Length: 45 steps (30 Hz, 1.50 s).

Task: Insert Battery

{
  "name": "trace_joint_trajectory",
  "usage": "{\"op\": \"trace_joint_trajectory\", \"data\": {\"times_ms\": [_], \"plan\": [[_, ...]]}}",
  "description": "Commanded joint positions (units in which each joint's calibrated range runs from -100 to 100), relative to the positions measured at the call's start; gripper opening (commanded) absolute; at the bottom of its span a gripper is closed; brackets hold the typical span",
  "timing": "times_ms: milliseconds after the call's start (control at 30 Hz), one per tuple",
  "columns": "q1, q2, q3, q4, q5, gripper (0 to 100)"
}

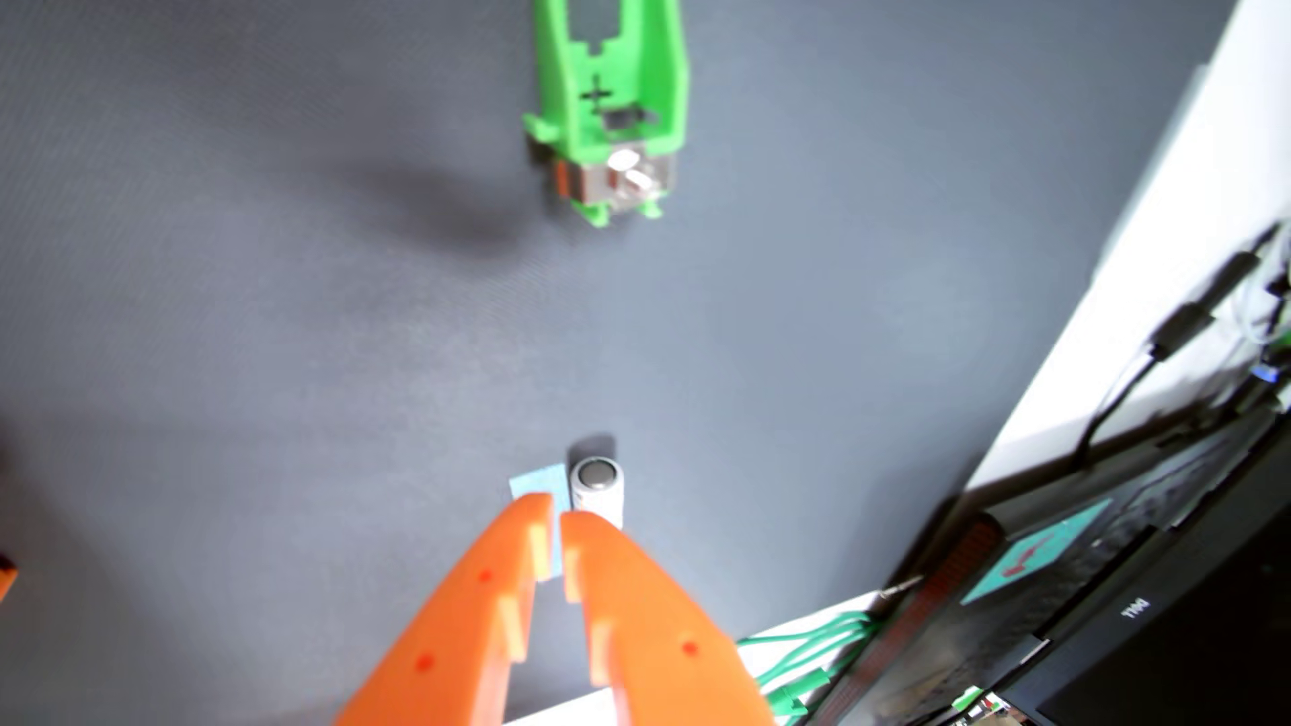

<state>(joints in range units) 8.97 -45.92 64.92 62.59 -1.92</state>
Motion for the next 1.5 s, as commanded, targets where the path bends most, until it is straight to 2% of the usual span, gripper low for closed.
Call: {"op": "trace_joint_trajectory", "data": {"times_ms": [0,133,233,400,600,1067,1233,1467], "plan": [[1.4,0.1,-7.2,3.7,0.2,2],[2.1,0.2,-9.0,4.6,3.8,2],[3.4,1.9,-11.6,5.7,4.2,2],[5.6,14.5,-20.5,10.3,4.7,2],[7.9,26.5,-29.2,10.8,5.6,2],[17.9,38.8,-38.0,10.7,14.5,2],[21.7,40.0,-39.7,10.5,16.0,12],[22.1,40.5,-38.7,10.1,16.9,14]]}}
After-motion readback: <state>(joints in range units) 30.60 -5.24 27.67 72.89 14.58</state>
